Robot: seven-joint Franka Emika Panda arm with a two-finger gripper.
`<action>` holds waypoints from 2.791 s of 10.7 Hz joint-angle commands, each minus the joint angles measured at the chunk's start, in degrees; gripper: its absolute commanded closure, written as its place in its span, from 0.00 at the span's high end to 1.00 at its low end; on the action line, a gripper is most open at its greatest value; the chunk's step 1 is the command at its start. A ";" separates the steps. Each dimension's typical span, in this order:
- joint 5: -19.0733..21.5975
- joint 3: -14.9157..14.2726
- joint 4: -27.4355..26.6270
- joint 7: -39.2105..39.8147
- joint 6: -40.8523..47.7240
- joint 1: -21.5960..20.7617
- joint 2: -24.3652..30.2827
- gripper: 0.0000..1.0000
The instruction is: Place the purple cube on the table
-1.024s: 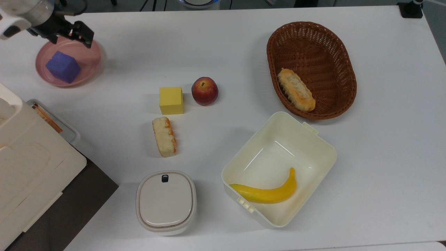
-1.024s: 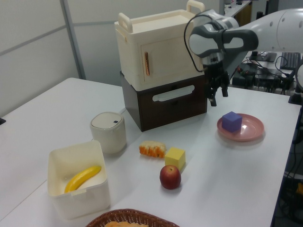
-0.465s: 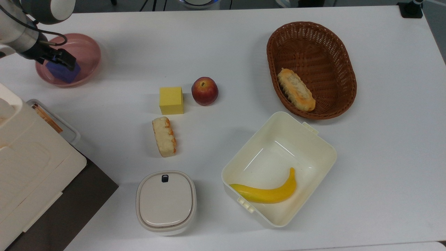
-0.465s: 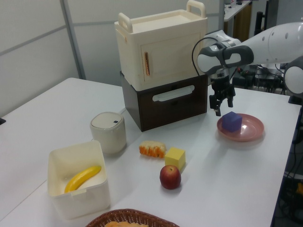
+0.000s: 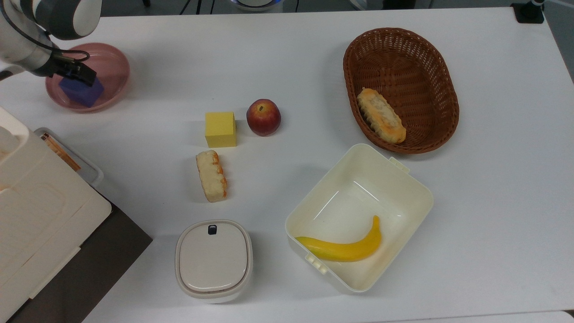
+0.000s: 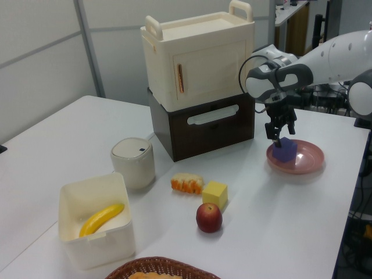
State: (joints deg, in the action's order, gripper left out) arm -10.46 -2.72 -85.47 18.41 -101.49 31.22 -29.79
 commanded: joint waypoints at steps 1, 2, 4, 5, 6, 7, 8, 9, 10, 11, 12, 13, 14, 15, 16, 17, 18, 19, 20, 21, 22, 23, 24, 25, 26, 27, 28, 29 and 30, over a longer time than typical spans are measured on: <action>-0.87 -0.18 -2.51 -1.09 -0.99 -0.54 0.79 1.00; -0.87 -0.18 -2.51 -1.01 -1.07 -0.63 0.35 1.00; -1.57 -0.18 -2.42 -0.31 -0.99 -0.81 0.43 0.60; -1.58 -0.18 -2.34 -0.21 -0.81 -0.81 0.43 0.33; -1.58 -0.18 -2.25 -0.13 -0.55 -0.81 0.61 0.16; -1.58 -0.09 -2.16 -0.13 -0.29 -0.98 1.04 0.10; -1.58 0.26 -1.90 -0.21 0.76 -1.07 1.74 0.09; -1.49 0.52 -1.63 -0.21 1.82 -1.16 2.62 0.09; -1.40 0.78 -1.63 -0.21 2.26 -1.24 3.94 0.09; -1.05 1.05 -1.63 -0.39 2.27 -2.38 5.17 0.10; -0.96 1.05 -1.63 -0.82 2.70 -4.04 6.31 0.10; -0.79 0.96 -1.54 -1.09 4.10 -6.15 7.10 0.11; -0.61 1.05 -1.54 -1.18 5.24 -8.08 7.72 0.14; -0.61 1.05 -1.54 -1.18 6.73 -10.02 8.42 0.14; -0.52 1.05 -0.93 -1.18 8.49 -11.86 8.60 0.15; -0.52 1.05 -0.75 -1.18 10.51 -13.71 8.61 0.25; -0.52 0.96 -0.75 -1.70 11.05 -15.55 8.78 0.63; -0.70 0.96 -0.75 -6.06 10.97 -17.40 8.78 1.00; -0.52 1.05 -0.49 -9.41 10.36 -18.20 8.78 1.00; -0.52 1.49 -0.05 -10.22 10.44 -18.56 8.70 1.00; -0.44 2.01 0.04 -10.32 10.61 -19.43 8.78 1.00; -0.35 2.28 0.82 -10.50 10.96 -19.70 8.78 1.00; 0.26 3.33 1.61 -10.93 10.97 -19.62 8.87 1.00; 1.92 3.51 1.71 -11.02 10.97 -19.61 9.22 1.00; 3.59 3.60 3.01 -11.02 10.79 -19.61 9.83 1.00; 6.13 3.60 4.51 -10.94 10.88 -19.61 10.18 1.00; 7.55 3.60 5.30 -10.76 10.88 -19.61 11.32 1.00; 7.56 3.95 5.40 -10.59 10.79 -20.05 12.55 1.00; 7.48 4.21 5.49 -11.02 10.88 -20.84 13.08 1.00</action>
State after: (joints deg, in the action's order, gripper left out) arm -4.04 0.99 -79.55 8.36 -91.74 11.70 -19.83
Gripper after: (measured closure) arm 0.000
